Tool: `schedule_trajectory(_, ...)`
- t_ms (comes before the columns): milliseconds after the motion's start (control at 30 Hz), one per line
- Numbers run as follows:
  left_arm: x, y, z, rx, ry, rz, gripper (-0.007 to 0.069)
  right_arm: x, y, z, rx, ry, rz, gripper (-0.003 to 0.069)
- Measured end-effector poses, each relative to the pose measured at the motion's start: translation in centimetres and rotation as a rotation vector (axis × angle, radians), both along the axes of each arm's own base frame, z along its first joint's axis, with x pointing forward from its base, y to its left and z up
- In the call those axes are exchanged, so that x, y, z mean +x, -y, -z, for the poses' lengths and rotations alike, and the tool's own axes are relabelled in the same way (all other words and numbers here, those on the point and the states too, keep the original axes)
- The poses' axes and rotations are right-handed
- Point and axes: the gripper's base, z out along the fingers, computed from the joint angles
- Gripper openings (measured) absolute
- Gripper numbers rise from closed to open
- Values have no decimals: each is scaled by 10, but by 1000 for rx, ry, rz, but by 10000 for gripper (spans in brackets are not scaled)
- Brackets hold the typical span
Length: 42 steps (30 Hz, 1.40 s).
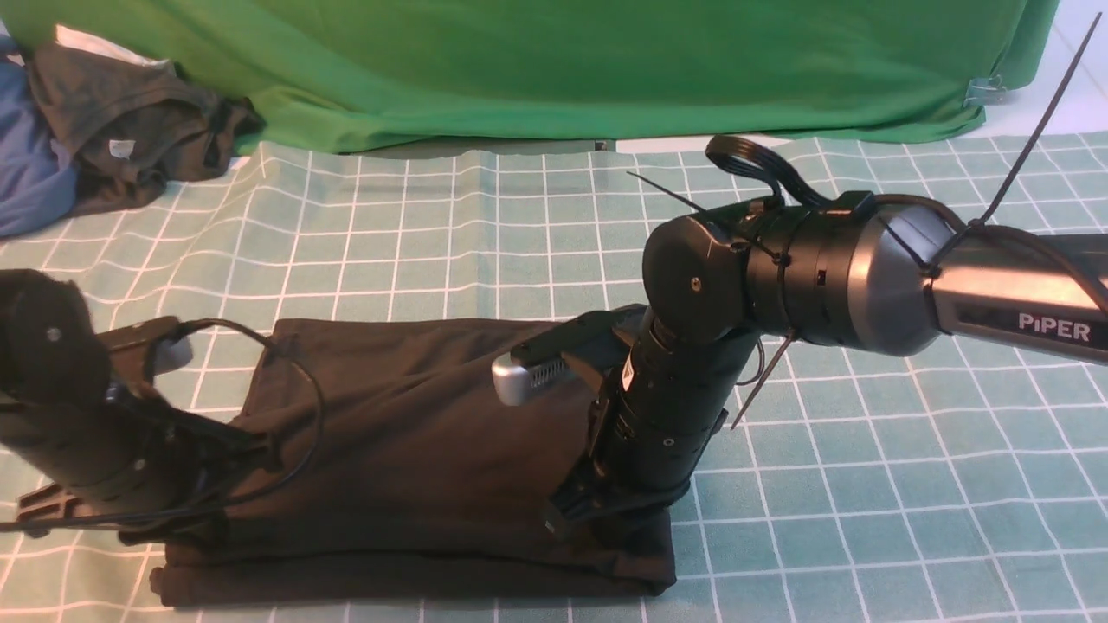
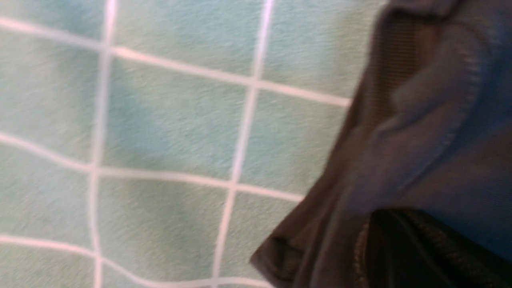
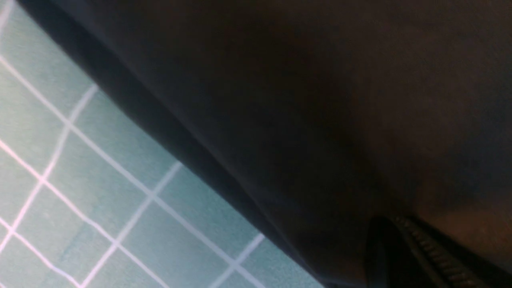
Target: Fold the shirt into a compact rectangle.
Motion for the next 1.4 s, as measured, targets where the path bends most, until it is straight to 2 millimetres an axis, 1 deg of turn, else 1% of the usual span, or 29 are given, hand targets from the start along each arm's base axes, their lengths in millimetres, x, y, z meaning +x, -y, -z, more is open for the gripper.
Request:
schedule_trajectory(167, -3, -8, -1, 9, -27, -15, 7, -1, 8, 2, -85, -10, -10, 23)
schedule_trajectory(300, -6, -9, -14, 13, 8, -11, 7, -3, 11, -1, -112, -18, -7, 23)
schedule_trajectory(333, -7, -8, -23, 12, 47, -6, 7, -3, 11, -6, -105, -8, -6, 23)
schedule_trajectory(400, -8, -6, -39, -11, 117, 6, 7, -4, 12, -22, -63, 37, 2, 23)
schedule_trajectory(433, -9, -4, -44, -27, 144, 10, 7, -3, 12, -27, -45, 56, 7, 23)
schedule_trajectory(467, -11, -1, -52, -56, 188, 15, 7, -3, 11, -37, -9, 87, 17, 23)
schedule_trajectory(567, -11, 7, -62, -135, 256, 35, 7, -3, 8, -52, 81, 130, 53, 23)
schedule_trajectory(600, -11, 8, -62, -154, 268, 40, 7, -3, 7, -52, 91, 133, 57, 23)
schedule_trajectory(667, -7, 13, -61, -207, 286, 59, 7, -2, 1, -49, 142, 121, 74, 22)
schedule_trajectory(733, -2, 15, -53, -226, 257, 64, 8, -2, -4, -39, 149, 90, 66, 22)
schedule_trajectory(767, -2, 14, -52, -227, 253, 64, 8, -2, -5, -38, 148, 87, 63, 22)
schedule_trajectory(800, 1, 14, -43, -230, 217, 67, 7, -3, -8, -28, 134, 57, 56, 22)
schedule_trajectory(833, 2, 14, -41, -230, 212, 68, 7, -4, -9, -25, 130, 48, 55, 22)
schedule_trajectory(867, 2, 14, -35, -232, 184, 67, 7, -6, -12, -18, 113, 25, 44, 22)
schedule_trajectory(900, 1, 15, -23, -237, 140, 62, 7, -10, -13, -7, 83, -13, 28, 22)
schedule_trajectory(933, -3, 15, -14, -240, 103, 63, 7, -12, -13, -2, 67, -31, 23, 22)
schedule_trajectory(967, -6, 15, -9, -241, 80, 63, 7, -15, -13, 2, 54, -45, 19, 22)
schedule_trajectory(1000, -7, 15, -8, -241, 74, 63, 7, -15, -13, 3, 52, -47, 16, 22)
schedule_trajectory(1033, -13, 15, -1, -237, 42, 66, 9, -18, -13, 5, 44, -55, 13, 22)
schedule_trajectory(1067, -18, 14, 3, -229, 19, 69, 10, -19, -13, 5, 41, -61, 9, 22)
schedule_trajectory(1167, -22, 10, 6, -177, -14, 54, 11, -20, -13, 5, 36, -68, 7, 22)
schedule_trajectory(1300, -23, 6, 1, -138, -23, 44, 12, -19, -9, 1, 7, -68, -20, 22)
schedule_trajectory(1367, -23, 6, -7, -128, -9, 60, 12, -15, -5, -9, 7, -46, -23, 22)
schedule_trajectory(1400, -21, 6, -16, -126, 13, 69, 12, -10, 0, -24, 29, -8, -13, 22)
